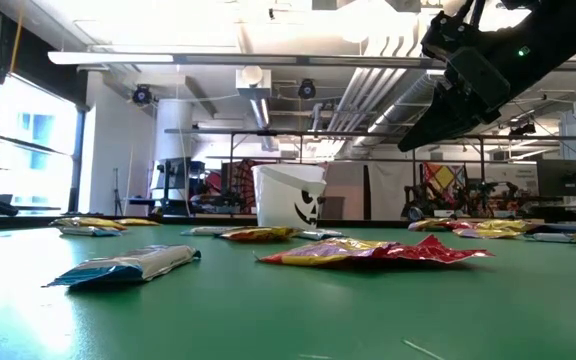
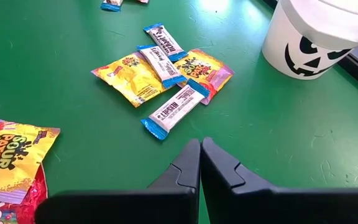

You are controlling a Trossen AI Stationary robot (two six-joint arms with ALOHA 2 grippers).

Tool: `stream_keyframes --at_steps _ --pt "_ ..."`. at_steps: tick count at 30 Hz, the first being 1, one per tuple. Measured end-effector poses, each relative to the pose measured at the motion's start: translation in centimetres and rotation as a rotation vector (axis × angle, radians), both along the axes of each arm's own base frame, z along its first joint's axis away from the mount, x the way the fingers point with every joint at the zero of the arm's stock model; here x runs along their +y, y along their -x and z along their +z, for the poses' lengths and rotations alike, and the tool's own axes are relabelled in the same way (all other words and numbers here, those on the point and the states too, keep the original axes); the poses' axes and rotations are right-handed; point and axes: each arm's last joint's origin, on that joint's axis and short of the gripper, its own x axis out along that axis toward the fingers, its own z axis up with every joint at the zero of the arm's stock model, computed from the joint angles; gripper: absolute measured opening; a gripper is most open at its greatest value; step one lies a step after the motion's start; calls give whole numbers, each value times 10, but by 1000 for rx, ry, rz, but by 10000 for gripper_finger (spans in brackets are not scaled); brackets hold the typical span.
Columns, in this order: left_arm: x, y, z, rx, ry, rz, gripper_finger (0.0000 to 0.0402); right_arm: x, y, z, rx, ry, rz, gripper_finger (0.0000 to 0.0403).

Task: Sort candy by brand, put in halloween buckets
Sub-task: Put the red candy into the green bucket

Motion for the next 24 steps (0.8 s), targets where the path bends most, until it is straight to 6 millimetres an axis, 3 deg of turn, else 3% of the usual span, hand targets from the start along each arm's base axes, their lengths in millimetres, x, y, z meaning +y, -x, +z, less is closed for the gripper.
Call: stream_keyframes --at_steps 9,13,18,24 --pt "1 -2 -2 36 -42 136 72 2 0 -1 9 -58 35 4" --pt "2 2 -2 106 -24 98 93 2 0 -1 9 -58 36 16" --pt "-2 6 4 132 13 44 79 2 0 -1 10 -58 37 31" --pt "4 -9 11 -95 -69 46 26 2 0 -1 11 -59 39 26"
